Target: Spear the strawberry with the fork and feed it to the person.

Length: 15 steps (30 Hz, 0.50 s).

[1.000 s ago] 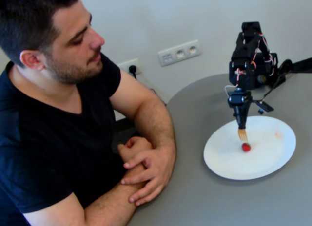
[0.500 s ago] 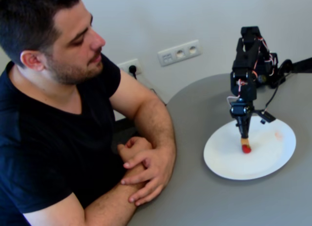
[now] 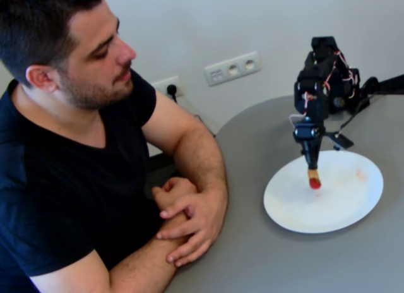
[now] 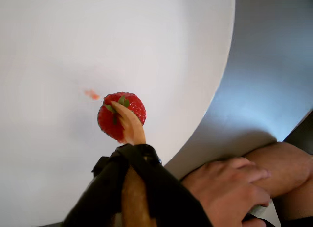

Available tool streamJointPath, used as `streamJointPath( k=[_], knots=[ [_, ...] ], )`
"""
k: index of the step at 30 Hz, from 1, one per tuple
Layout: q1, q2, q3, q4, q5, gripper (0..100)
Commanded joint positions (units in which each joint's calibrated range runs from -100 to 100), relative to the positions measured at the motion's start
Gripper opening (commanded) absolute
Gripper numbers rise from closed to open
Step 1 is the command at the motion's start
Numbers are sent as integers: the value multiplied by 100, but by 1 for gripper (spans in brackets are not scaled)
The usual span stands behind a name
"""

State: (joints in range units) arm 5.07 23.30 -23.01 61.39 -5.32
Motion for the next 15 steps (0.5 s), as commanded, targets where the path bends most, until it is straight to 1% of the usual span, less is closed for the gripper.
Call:
streamJointPath(
  k=[1, 4, 5, 7, 10, 15],
  knots=[
    [97, -149, -495, 206, 18, 2],
    [149, -149, -1090, 580, 23, 2],
    [217, -149, -1766, 998, 28, 2],
    [328, -149, -2550, 1520, 28, 2],
    [403, -149, -3110, 1903, 28, 2],
    [470, -149, -3804, 2190, 28, 2]
  ],
)
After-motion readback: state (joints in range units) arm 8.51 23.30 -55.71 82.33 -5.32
